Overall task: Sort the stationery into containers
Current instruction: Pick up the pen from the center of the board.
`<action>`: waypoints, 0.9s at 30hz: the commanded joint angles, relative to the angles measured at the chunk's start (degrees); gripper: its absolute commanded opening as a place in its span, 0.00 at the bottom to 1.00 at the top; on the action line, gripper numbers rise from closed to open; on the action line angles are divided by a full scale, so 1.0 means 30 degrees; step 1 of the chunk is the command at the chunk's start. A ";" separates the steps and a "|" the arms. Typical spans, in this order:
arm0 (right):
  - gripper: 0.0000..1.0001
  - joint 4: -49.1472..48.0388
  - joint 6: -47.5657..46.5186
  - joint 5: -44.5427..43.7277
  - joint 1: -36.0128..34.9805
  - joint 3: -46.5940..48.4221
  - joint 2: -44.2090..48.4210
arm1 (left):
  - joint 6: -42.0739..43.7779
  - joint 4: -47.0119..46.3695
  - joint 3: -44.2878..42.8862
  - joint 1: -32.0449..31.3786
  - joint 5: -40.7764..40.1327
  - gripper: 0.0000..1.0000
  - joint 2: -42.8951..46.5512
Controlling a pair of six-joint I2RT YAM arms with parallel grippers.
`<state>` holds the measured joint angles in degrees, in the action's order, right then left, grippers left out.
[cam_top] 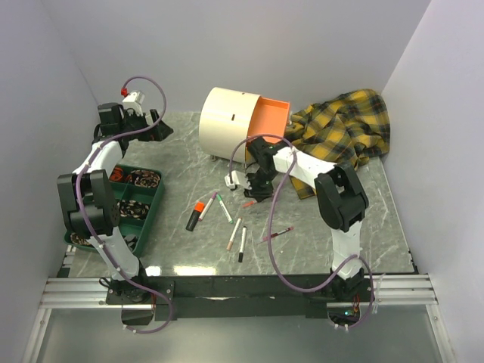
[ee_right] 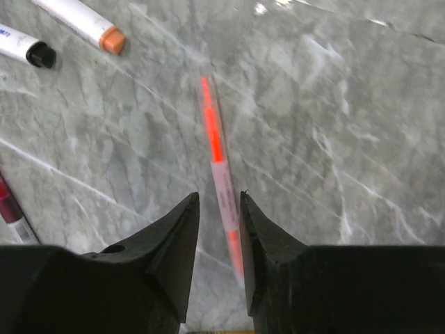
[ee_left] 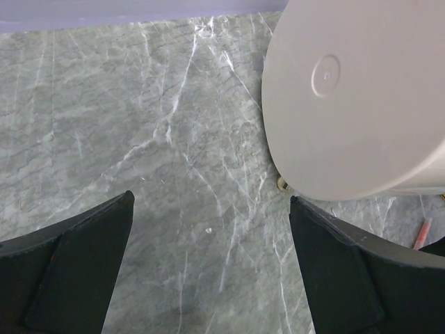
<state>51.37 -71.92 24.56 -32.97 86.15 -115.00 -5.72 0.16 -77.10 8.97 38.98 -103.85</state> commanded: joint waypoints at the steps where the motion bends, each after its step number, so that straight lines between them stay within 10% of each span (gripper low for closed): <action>1: 0.36 -0.0952 -0.0139 -0.0595 -0.0756 -0.1115 0.0101 | -0.0292 -0.0875 -0.0081 -0.0003 0.0424 0.99 0.0399; 8: 0.32 -0.2007 0.0476 -0.1885 -0.1431 -0.1735 -0.0103 | -0.0701 -0.1138 -0.0140 -0.0032 0.0570 1.00 0.0107; 18: 0.01 0.0243 0.1267 -0.0635 -0.1024 -0.1152 0.1942 | -0.0557 -0.0524 -0.0871 0.0027 0.1008 0.99 -0.0158; 27: 0.00 1.0473 0.0825 0.3797 0.1760 1.4343 0.1593 | 0.0644 0.0502 -0.2014 0.0144 0.1508 0.99 -0.0888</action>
<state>67.83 -68.99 29.58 -30.30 113.75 -113.82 -6.61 0.73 -80.14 9.10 41.91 -104.81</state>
